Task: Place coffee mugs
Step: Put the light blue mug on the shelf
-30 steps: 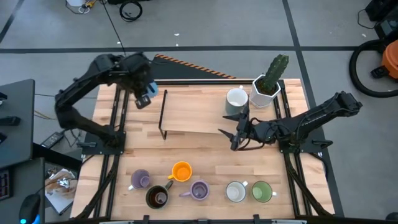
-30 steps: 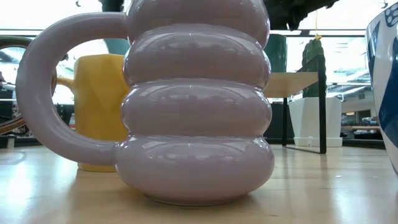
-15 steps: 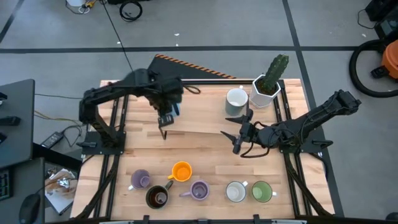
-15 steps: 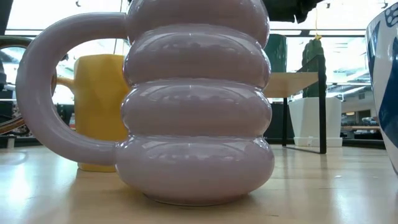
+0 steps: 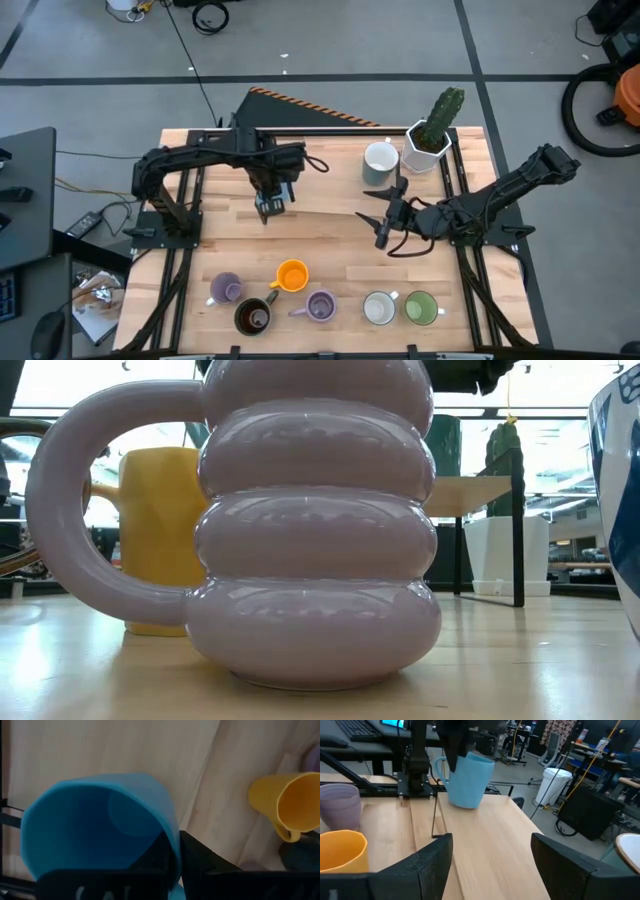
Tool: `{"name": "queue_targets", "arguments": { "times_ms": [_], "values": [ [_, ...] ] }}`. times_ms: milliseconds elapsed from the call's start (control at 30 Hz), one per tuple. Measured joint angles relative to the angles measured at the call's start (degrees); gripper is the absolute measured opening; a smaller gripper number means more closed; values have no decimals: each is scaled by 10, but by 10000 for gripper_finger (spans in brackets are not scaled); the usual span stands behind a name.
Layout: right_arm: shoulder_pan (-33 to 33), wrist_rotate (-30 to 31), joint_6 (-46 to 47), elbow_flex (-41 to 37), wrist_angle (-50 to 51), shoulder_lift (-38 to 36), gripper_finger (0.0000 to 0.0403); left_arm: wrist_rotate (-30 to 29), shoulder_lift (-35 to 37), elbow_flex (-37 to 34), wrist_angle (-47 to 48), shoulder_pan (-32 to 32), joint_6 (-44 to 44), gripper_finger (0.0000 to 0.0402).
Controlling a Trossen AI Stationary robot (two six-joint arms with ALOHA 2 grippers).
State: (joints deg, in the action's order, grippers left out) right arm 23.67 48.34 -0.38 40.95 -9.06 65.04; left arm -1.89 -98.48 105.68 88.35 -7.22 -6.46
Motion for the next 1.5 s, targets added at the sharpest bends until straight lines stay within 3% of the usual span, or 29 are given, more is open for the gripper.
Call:
{"name": "queue_targets", "arguments": {
  "times_ms": [567,1233,1500],
  "values": [
    [1,0,0,0,0,0,274,-11,-23,-1,-29,7,14,29],
    [2,-5,4,0,2,1,274,-82,-27,-4,-71,39,13,168],
    [2,-6,4,0,3,1,274,-78,-7,5,-76,42,63,182]
  ]
}}
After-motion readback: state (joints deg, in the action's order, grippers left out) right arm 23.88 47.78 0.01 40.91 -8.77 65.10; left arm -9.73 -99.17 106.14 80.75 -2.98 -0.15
